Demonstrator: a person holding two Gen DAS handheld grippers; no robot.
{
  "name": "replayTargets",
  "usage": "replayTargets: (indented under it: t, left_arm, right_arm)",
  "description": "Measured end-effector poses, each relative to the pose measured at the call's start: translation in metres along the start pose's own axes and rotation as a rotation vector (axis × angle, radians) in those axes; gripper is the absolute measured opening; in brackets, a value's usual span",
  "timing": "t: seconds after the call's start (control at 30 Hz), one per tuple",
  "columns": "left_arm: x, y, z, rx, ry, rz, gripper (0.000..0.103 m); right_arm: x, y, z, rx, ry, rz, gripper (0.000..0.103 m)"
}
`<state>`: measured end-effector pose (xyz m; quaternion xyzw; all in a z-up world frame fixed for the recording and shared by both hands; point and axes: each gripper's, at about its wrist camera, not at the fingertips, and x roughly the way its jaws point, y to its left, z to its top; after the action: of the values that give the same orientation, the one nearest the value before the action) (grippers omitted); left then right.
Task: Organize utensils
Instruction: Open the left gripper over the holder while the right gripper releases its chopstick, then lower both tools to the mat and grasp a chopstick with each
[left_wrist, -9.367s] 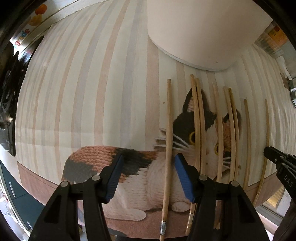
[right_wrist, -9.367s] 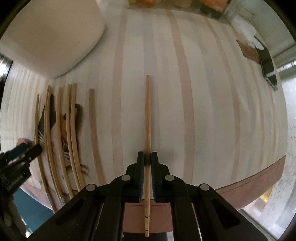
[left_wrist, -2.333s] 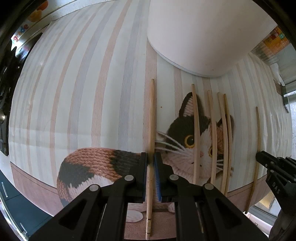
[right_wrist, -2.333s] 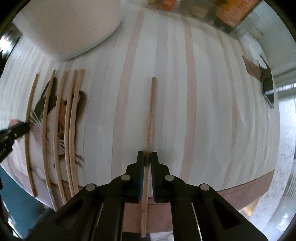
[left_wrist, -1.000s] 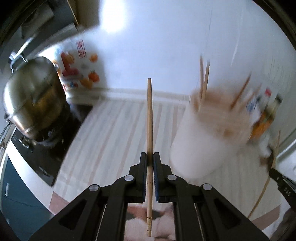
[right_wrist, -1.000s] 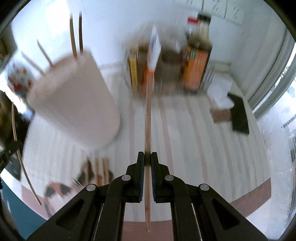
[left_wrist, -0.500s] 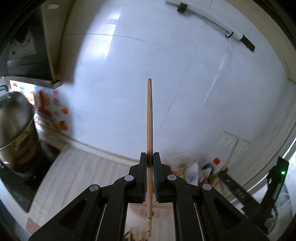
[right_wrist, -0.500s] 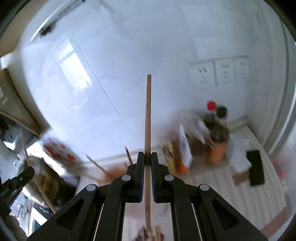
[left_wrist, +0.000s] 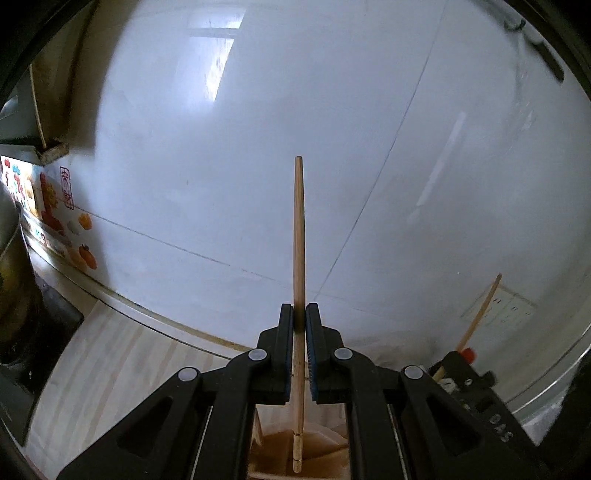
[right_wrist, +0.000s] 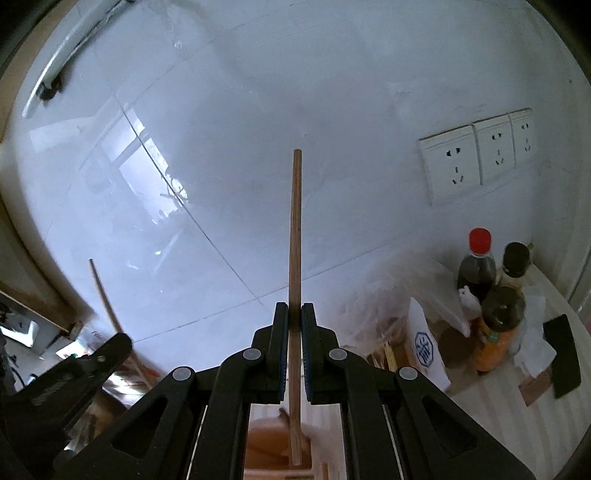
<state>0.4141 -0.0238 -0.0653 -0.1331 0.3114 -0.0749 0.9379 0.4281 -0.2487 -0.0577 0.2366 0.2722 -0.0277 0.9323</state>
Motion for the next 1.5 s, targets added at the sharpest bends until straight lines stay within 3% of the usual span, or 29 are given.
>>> replayTargets:
  t: [0.3, 0.53, 0.57, 0.63, 0.67, 0.7, 0.73, 0.83, 0.9, 0.97, 1.1, 1.23, 1.3, 1.5]
  left_arm:
    - [0.028, 0.005, -0.023, 0.060, 0.050, 0.054, 0.004]
    - [0.009, 0.002, -0.026, 0.138, 0.100, 0.057, 0.009]
    - [0.000, 0.000, -0.024, 0.160, 0.096, 0.063, 0.012]
    - [-0.016, -0.001, -0.021, 0.182, 0.081, 0.087, 0.032]
    - [-0.025, -0.001, -0.018, 0.185, 0.069, 0.104, 0.059]
    - [-0.032, 0.001, -0.015, 0.180, 0.060, 0.116, 0.080]
    - [-0.042, 0.004, -0.012, 0.170, 0.041, 0.124, 0.083]
    - [-0.062, 0.011, -0.006, 0.163, 0.038, 0.138, 0.084]
    - [-0.070, 0.015, -0.006, 0.167, 0.050, 0.163, 0.103]
    - [-0.081, 0.020, -0.010, 0.173, 0.058, 0.181, 0.103]
    - [-0.097, 0.031, -0.026, 0.169, 0.077, 0.219, 0.103]
    - [-0.107, 0.046, -0.057, 0.181, 0.113, 0.268, 0.103]
    - [-0.102, 0.056, -0.079, 0.188, 0.164, 0.306, 0.103]
    - [-0.061, 0.091, -0.180, 0.263, 0.387, 0.428, 0.103]
  right_arm:
    - [0.026, 0.003, -0.024, -0.078, -0.013, -0.002, 0.007]
    - [0.025, 0.007, -0.037, -0.124, 0.062, 0.026, 0.007]
    - [0.023, 0.008, -0.039, -0.132, 0.081, 0.028, 0.008]
    - [0.018, 0.009, -0.039, -0.153, 0.115, 0.037, 0.009]
    - [0.014, 0.009, -0.038, -0.157, 0.126, 0.042, 0.012]
    - [0.009, 0.006, -0.036, -0.159, 0.130, 0.043, 0.026]
    - [0.003, 0.003, -0.034, -0.156, 0.129, 0.039, 0.039]
    - [-0.015, -0.005, -0.025, -0.140, 0.110, 0.055, 0.052]
    - [-0.030, -0.008, -0.019, -0.127, 0.103, 0.065, 0.055]
    - [-0.046, -0.008, -0.015, -0.127, 0.097, 0.051, 0.058]
    - [-0.072, -0.009, -0.013, -0.111, 0.097, 0.044, 0.075]
    - [-0.094, -0.013, -0.027, -0.107, 0.090, 0.030, 0.089]
    - [-0.100, -0.016, -0.038, -0.115, 0.095, 0.010, 0.091]
    - [-0.081, -0.037, -0.100, -0.134, 0.318, -0.073, 0.090]
